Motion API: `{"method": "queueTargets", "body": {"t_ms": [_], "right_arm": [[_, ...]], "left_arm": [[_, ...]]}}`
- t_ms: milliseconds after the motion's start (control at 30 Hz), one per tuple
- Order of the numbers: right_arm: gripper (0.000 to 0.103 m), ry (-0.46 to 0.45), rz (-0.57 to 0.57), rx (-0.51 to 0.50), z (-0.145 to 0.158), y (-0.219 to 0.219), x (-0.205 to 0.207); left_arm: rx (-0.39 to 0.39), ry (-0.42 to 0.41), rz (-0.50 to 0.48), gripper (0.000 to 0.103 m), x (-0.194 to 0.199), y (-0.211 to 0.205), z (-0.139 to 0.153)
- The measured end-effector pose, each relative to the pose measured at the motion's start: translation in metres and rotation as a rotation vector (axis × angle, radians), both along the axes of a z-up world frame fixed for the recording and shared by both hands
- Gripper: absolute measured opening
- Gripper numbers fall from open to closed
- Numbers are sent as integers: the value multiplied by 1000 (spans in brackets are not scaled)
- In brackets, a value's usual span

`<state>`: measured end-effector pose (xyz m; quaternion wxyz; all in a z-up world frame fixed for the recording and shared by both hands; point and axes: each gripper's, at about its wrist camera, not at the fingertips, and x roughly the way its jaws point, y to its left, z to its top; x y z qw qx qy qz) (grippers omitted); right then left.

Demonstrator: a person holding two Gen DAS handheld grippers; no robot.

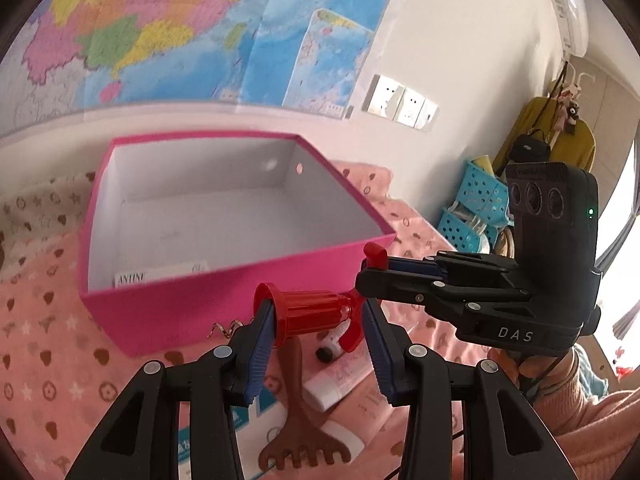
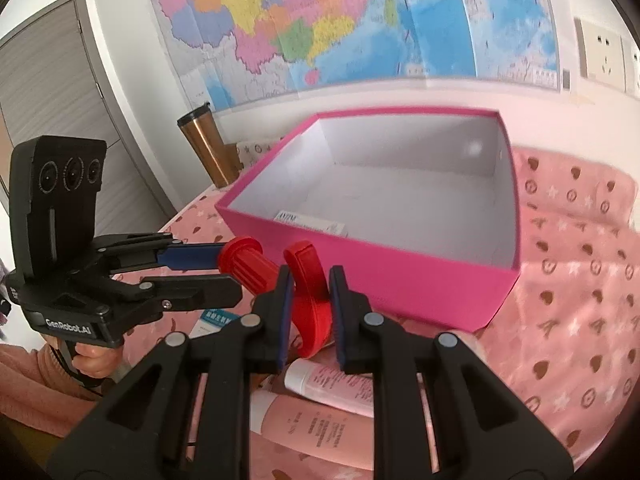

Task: Organize rigid objects
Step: 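Carry the red handle over the magenta box and open the right tool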

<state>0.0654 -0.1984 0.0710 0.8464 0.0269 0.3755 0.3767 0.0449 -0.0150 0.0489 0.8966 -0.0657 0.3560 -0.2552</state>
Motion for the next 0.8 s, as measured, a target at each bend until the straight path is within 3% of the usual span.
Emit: {"method": "queueTargets", "body": {"t_ms": [467,800], "right_arm": [[20,-106,-6,-18,39,-7,31],[20,-103,-13,-72,35,-4,69]], "left_arm": [[24,-68,6,43,41,-15,34],[29,-23,40,43,79,-18,25]]}}
